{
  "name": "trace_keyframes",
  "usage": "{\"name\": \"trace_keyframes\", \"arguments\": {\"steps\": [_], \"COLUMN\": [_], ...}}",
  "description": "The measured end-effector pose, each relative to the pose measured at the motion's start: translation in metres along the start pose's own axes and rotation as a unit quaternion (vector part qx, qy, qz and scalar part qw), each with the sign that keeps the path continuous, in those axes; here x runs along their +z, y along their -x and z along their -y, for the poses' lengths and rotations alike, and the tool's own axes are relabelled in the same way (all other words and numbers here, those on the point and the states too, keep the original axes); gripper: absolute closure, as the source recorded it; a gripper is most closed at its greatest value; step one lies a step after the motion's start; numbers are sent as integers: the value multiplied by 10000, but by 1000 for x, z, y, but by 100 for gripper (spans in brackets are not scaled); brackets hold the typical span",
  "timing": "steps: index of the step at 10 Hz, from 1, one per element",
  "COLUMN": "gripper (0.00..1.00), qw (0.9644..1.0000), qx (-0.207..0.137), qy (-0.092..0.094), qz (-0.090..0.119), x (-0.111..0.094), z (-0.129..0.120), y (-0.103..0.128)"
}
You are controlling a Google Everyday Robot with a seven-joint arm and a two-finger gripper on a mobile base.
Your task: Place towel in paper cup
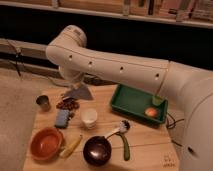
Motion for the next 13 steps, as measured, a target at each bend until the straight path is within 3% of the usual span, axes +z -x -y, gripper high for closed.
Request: {"name": "trace_keyframes", "arguments": {"steps": [5,9,13], "gripper": [100,100,100], "qw": [9994,9989,9981], "qx": [26,186,303], "qy": [-55,-100,-30], "qz": [327,430,527], "x": [4,-3,4], "z": [-7,-18,-27], "y": [26,45,49]}}
